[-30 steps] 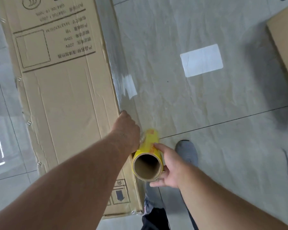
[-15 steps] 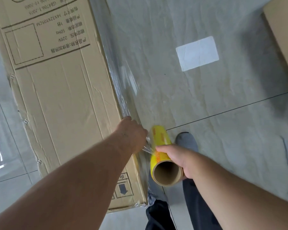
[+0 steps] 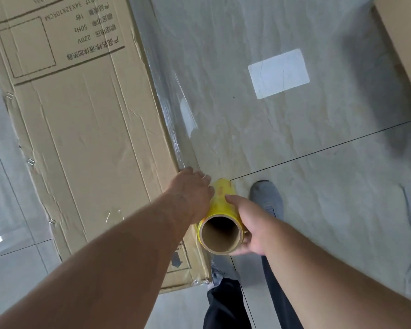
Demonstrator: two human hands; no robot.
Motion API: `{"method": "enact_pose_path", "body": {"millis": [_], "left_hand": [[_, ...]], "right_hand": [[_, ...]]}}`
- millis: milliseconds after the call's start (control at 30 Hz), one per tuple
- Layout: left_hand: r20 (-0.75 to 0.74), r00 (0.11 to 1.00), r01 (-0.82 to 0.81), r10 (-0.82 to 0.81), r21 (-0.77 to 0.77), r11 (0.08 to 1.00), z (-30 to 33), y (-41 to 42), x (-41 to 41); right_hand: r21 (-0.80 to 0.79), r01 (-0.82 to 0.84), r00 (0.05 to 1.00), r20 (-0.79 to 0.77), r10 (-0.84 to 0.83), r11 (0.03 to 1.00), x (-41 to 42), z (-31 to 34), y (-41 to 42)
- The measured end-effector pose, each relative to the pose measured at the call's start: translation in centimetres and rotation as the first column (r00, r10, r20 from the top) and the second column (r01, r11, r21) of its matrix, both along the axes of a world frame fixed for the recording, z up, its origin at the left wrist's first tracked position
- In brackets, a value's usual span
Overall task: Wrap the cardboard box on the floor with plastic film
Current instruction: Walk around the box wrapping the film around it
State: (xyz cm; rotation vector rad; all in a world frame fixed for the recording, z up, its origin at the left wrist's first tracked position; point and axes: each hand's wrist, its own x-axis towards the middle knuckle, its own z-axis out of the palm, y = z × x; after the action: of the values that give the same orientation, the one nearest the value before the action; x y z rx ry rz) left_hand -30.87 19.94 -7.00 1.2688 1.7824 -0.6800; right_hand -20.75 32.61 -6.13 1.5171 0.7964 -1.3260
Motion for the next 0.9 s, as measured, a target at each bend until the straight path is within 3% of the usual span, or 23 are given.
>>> {"method": "enact_pose_path", "body": {"millis": [100, 200, 333, 433, 533, 633, 700, 800, 900], "left_hand": [[0.058, 0.998, -0.001, -0.002, 0.037, 0.999, 0.3, 0.0, 0.6], [0.052, 0.999, 0.006, -0.006, -0.001, 1.000, 1.0, 0.1, 0.5], [0.054, 0.999, -0.007, 0.009, -0.041, 0.999, 1.6, 0.2, 0.8], [0.060, 0.998, -0.025, 0.027, -0.021, 0.999, 1.7, 0.1, 1.2], [0.061, 0.998, -0.009, 0.013, -0.057, 0.998, 2.1, 0.5, 1.4], [0.029, 0.999, -0.020, 0.025, -0.150, 0.988, 2.0, 0.6, 2.0], [0.000, 1.000, 0.007, -0.007, -0.188, 0.982, 1.9, 0.6, 2.6], [-0.030, 0.999, 0.037, -0.043, -0.168, 0.985, 1.8, 0.3, 3.4], [-0.047, 0.996, 0.070, -0.078, -0.145, 0.987, 2.1, 0.4, 3.7]], "right_hand": [[-0.059, 0.238, 0.971, -0.011, -0.239, 0.970, 2.0, -0.4, -1.1], [-0.059, 0.248, 0.966, -0.061, -0.251, 0.967, 2.7, -0.7, -1.8], [-0.002, 0.002, 0.991, -0.132, -0.002, 1.000, 3.9, 0.1, -0.6], [0.036, -0.254, 0.955, -0.149, 0.257, 0.966, 4.9, 1.0, 0.6], [0.026, -0.367, 0.924, -0.104, 0.367, 0.930, 4.8, 1.6, 0.7], [0.028, -0.440, 0.878, -0.197, 0.436, 0.898, 3.1, 0.8, -1.0], [0.036, -0.397, 0.889, -0.236, 0.393, 0.917, 2.4, -0.1, -2.1], [0.020, -0.345, 0.925, -0.164, 0.343, 0.938, 3.0, -0.1, -1.9], [-0.007, -0.114, 0.993, -0.028, 0.113, 0.993, 5.4, 0.5, -0.7]]}}
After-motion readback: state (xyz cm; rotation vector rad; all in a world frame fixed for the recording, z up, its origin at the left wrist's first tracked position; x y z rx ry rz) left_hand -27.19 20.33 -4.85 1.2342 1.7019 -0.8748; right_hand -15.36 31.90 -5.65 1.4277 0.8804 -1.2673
